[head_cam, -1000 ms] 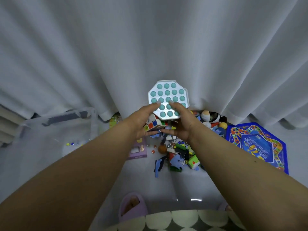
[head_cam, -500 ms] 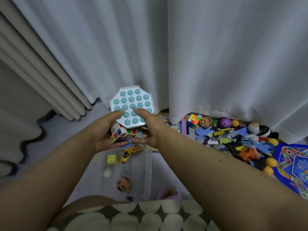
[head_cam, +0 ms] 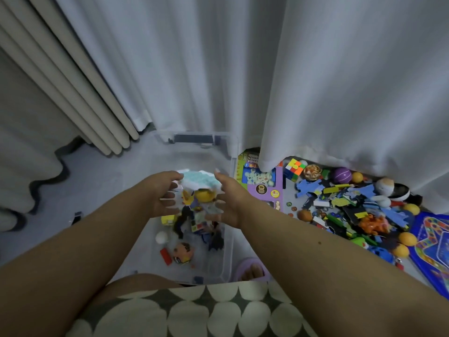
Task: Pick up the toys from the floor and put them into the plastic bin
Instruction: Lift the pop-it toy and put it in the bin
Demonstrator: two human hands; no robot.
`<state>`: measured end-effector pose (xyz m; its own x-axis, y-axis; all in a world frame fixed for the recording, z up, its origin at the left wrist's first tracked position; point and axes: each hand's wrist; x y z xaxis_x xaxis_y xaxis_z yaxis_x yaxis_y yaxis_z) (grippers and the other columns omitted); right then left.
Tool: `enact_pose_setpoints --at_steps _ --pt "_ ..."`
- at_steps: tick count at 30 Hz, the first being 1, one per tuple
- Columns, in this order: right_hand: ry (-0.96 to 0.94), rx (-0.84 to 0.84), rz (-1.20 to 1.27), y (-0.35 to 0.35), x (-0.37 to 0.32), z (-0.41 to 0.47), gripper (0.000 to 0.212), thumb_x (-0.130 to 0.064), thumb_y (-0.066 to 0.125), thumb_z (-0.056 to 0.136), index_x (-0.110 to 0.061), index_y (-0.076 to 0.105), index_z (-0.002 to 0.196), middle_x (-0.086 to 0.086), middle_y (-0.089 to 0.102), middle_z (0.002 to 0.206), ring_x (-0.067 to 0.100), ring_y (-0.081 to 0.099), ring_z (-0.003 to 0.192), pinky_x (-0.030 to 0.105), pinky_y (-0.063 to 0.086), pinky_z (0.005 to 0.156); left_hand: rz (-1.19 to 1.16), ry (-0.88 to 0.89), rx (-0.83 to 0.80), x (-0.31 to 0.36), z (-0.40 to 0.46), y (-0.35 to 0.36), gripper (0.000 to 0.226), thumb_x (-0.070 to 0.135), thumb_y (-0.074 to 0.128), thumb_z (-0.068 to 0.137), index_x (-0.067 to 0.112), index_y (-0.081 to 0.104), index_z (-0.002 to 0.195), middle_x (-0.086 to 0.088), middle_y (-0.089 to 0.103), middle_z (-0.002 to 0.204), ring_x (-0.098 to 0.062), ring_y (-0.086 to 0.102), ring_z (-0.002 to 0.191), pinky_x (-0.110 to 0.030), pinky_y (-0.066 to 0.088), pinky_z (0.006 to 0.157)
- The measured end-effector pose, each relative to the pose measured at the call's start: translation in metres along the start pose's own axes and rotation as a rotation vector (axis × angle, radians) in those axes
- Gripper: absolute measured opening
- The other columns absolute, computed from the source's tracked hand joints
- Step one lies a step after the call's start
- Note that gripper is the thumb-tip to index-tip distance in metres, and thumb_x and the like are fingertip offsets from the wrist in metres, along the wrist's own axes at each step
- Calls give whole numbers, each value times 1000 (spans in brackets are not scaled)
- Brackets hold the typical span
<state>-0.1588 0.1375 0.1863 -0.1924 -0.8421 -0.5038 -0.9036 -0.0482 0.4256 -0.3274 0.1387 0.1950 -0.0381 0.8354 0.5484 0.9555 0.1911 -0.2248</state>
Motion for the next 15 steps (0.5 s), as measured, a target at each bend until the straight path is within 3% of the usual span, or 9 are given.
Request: enact_pose_setpoints --at_steps 2,5,7,12,15 --pt "-7 6 22 -1 -2 2 38 -50 42 96 -15 54 97 7 58 89 19 58 78 43 47 90 21 16 7 0 3 2 35 38 60 88 6 52 101 -11 43 96 -27 46 92 -41 49 82" --pt "-51 23 79 -7 -5 7 57 -53 49 91 -11 44 129 13 48 126 27 53 110 50 50 91 44 66 41 2 3 9 37 37 60 89 4 52 105 -13 46 99 -28 49 94 -41 48 84" --pt "-87 28 91 -14 -6 12 60 -51 50 91 -8 43 132 13 46 134 27 50 118 50 49 95 42 100 47 4 1 15 33 35 59 90 5 53 102 -13 47 96 -28 49 91 -40 49 82" --pt "-199 108 118 -51 -18 -2 44 -43 49 94 -6 56 117 13 61 106 25 60 97 38 54 79 54 232 32 17 -9 48 21 27 58 91 7 60 94 -10 53 84 -21 53 73 -36 53 70" --pt "-246 205 135 -88 -25 -12 35 -42 51 93 -10 60 103 7 62 86 20 60 80 33 53 71 78 317 -5 26 -21 84 17 22 57 91 7 60 98 -11 55 88 -19 55 75 -35 55 76"
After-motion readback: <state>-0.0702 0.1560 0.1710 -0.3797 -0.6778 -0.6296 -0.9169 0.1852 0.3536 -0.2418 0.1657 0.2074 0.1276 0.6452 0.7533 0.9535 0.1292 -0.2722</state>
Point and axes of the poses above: each hand's wrist, its own z-axis towards the middle knuckle, its own y-axis out of the palm, x = y × z
